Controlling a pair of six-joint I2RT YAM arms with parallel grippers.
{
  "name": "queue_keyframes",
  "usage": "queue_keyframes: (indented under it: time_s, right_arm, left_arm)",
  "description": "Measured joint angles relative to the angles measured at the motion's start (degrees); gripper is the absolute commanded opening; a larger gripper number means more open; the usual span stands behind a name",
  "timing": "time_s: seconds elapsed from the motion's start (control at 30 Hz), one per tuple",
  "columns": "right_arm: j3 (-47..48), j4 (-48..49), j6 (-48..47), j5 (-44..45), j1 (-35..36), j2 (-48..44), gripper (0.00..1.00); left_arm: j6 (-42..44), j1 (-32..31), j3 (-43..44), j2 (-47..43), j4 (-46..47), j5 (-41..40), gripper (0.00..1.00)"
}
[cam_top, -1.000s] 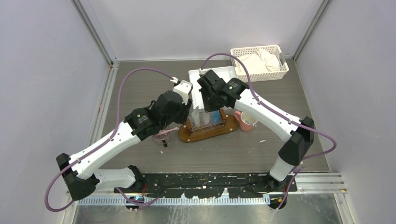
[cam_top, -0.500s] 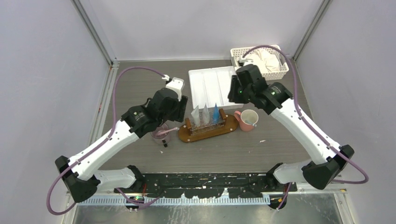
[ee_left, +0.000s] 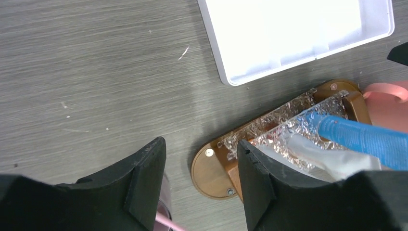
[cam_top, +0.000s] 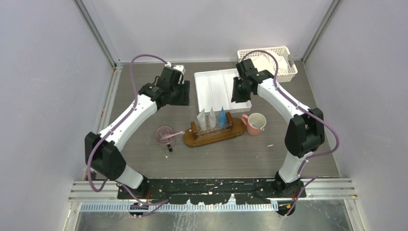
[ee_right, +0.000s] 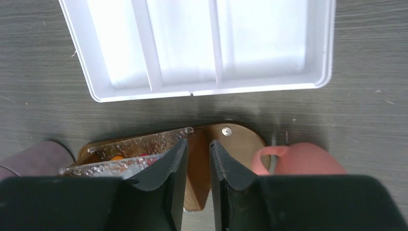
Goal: Prepare toiletry sets of a toothbrush and toothpaste on the tray
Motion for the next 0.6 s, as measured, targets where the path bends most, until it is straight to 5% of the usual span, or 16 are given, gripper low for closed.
queue_keyframes:
  time_s: [0.6]
  right_arm:
    - [-3.2,2.6,-1.4,-11.2,-0.1,4.4,0.25]
  left_arm:
    - [-6.1,1.0,-6.9,6.8,7.6,10.4,0.5]
